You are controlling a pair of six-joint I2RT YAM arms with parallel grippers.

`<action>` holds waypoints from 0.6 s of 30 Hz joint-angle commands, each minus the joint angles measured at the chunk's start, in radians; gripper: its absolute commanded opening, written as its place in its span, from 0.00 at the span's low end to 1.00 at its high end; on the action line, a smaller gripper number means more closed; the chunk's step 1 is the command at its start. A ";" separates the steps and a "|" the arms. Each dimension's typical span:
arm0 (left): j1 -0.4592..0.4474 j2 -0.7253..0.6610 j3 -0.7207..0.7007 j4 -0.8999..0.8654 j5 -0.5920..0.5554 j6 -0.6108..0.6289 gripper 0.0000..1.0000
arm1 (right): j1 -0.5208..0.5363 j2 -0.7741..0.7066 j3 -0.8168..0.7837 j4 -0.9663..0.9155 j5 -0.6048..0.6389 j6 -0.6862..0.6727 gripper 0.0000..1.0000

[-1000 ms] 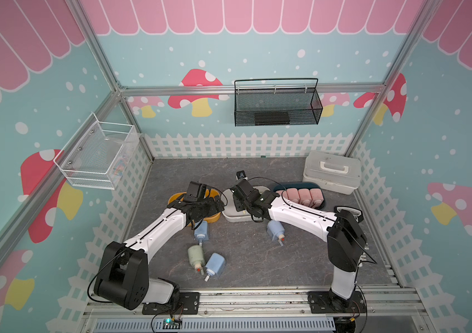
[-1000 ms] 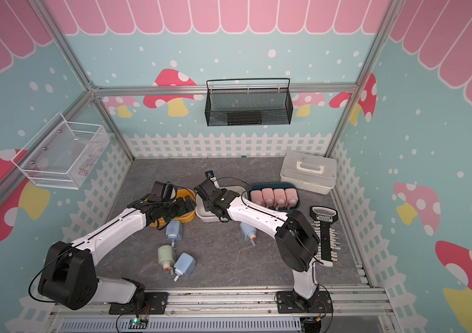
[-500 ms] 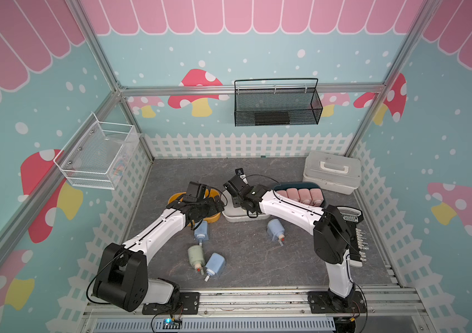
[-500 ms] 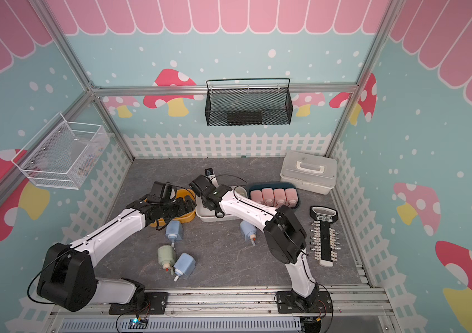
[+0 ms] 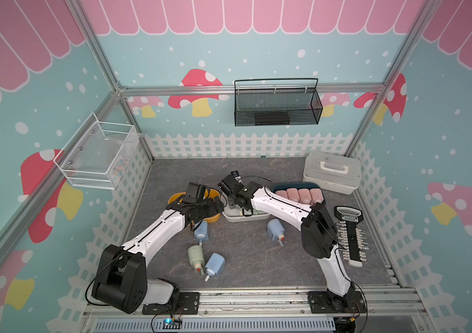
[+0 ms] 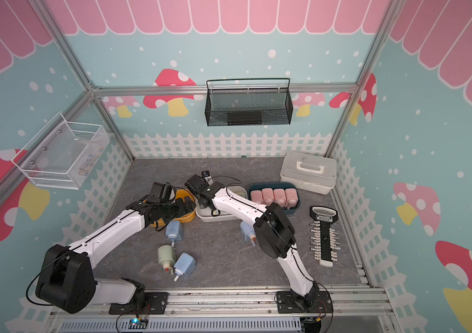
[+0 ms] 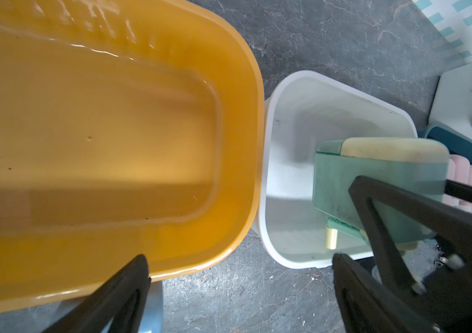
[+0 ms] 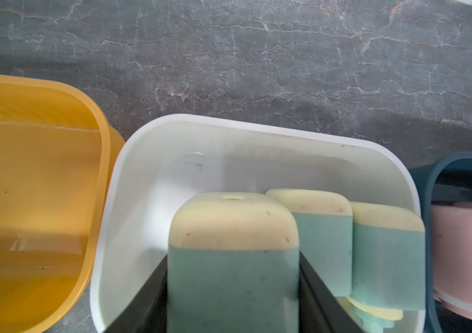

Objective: Place the pencil sharpeners by color into the storage box
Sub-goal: Place the pencil sharpener in the storage box.

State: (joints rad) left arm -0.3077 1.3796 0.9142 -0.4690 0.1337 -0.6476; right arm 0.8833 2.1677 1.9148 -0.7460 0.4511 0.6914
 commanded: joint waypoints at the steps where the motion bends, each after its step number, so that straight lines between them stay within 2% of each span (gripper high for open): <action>1: 0.007 -0.012 -0.010 -0.006 -0.002 0.009 0.99 | -0.002 0.044 0.063 -0.053 0.004 0.022 0.00; 8: 0.007 -0.019 -0.010 -0.005 0.003 0.006 0.99 | 0.006 0.122 0.171 -0.122 0.035 0.027 0.03; 18: 0.007 -0.001 -0.003 -0.005 0.010 0.006 0.99 | 0.005 0.184 0.204 -0.134 0.062 0.026 0.07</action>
State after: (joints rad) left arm -0.3077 1.3796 0.9142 -0.4702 0.1345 -0.6476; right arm 0.8845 2.3314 2.0888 -0.8555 0.4652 0.7116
